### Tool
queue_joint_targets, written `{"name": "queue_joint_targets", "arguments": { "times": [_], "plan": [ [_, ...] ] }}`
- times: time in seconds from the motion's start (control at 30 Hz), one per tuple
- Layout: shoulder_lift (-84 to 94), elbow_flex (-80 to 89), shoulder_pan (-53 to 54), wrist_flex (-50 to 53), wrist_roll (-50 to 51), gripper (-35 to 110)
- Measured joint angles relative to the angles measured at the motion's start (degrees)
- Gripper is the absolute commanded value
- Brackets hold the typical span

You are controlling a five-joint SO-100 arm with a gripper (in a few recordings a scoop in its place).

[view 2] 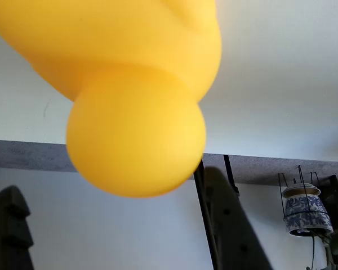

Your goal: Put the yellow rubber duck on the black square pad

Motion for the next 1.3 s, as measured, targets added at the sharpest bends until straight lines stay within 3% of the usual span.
{"name": "queue_joint_targets", "arguments": {
  "times": [0.27, 0.57, 1.13, 1.3],
  "plan": [
    [-2.46, 0.0, 0.26, 0.0, 0.0, 38],
    [-2.46, 0.0, 7.82, 0.0, 0.0, 38],
    [-2.46, 0.0, 2.9, 0.0, 0.0, 38],
    [-2.46, 0.0, 2.9, 0.0, 0.0, 30]
  ]
}}
